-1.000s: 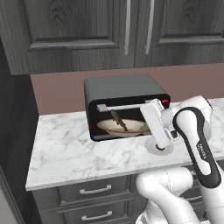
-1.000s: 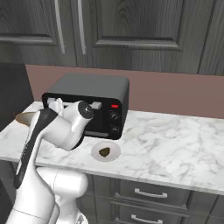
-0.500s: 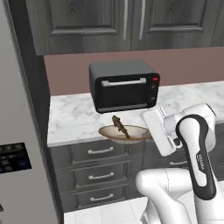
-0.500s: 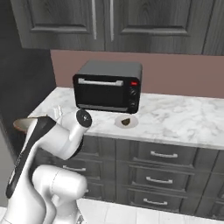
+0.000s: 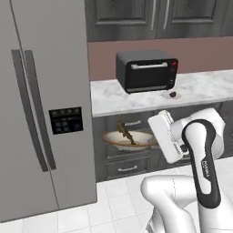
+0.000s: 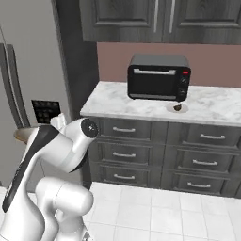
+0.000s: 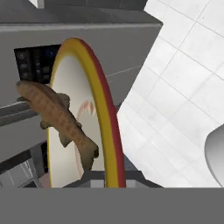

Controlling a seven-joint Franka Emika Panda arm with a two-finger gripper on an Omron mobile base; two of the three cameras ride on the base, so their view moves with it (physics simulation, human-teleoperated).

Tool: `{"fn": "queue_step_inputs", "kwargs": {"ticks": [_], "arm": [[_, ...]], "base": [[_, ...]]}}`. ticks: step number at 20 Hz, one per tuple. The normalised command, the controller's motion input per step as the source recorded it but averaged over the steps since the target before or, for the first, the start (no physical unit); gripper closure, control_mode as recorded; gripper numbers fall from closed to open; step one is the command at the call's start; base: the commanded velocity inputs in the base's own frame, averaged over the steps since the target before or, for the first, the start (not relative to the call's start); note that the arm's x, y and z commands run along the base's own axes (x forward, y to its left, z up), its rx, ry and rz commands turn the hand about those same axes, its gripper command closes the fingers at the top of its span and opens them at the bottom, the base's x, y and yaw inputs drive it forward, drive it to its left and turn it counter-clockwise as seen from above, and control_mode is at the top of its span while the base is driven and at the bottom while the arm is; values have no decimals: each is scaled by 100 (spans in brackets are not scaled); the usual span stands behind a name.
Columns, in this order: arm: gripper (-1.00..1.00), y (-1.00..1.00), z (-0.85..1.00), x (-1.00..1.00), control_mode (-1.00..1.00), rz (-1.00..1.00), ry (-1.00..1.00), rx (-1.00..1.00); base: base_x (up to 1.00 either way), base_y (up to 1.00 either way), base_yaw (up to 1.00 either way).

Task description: Remove the kiwi from the bowl and place it on the small plate. Then place the bowl with only the fish in the microwave, close the door, and press the start button to microwave the fish.

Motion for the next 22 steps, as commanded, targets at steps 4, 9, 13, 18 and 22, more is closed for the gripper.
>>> {"fn": "queue_step_inputs", "kwargs": {"ticks": [4, 9, 13, 18, 22], "arm": [[100, 0, 0, 0, 100, 0, 0, 0], [100, 0, 0, 0, 100, 0, 0, 0], [100, 0, 0, 0, 100, 0, 0, 0], [100, 0, 0, 0, 100, 0, 0, 0], [100, 0, 0, 0, 100, 0, 0, 0]], "base": [[-67, 100, -6], [-9, 100, -2], [0, 100, 0], [0, 100, 0], [2, 100, 0]]}}
